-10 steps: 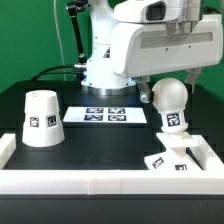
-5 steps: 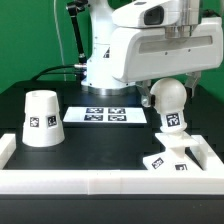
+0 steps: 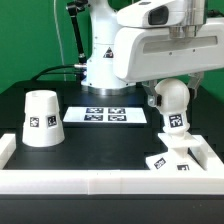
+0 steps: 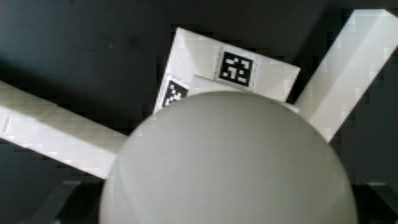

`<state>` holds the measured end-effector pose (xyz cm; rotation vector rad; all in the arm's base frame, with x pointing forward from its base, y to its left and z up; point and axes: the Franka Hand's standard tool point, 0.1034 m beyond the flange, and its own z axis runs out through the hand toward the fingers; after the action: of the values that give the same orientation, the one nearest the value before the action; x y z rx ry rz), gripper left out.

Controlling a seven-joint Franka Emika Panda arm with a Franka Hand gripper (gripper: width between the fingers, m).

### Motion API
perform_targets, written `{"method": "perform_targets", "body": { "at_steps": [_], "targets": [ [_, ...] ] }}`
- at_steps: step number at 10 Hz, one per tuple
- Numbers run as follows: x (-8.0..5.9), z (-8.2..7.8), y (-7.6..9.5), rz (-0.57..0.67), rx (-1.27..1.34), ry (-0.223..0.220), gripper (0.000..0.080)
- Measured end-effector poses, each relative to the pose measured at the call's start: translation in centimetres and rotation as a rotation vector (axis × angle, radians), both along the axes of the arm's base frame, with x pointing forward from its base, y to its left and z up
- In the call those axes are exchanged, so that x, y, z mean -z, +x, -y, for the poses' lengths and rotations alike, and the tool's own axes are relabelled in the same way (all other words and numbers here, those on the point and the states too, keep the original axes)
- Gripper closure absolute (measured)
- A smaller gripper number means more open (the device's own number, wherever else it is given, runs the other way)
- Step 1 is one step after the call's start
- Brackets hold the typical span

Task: Assemble lamp

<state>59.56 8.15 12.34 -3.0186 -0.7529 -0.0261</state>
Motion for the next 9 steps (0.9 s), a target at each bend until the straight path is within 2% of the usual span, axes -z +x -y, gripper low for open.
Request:
{"method": "perform_targets", "body": {
  "at_steps": [4,6,9],
  "targets": [
    [0.0,-0.2,-0.1,-0.011,0.242,0.004,0.0222],
    [0.0,-0.9,-0.3,-0.039,0.433,-0.002,0.0222],
    [-0.3,-1.7,0.3,-0.066,0.693,0.0,0.0222]
  ]
}}
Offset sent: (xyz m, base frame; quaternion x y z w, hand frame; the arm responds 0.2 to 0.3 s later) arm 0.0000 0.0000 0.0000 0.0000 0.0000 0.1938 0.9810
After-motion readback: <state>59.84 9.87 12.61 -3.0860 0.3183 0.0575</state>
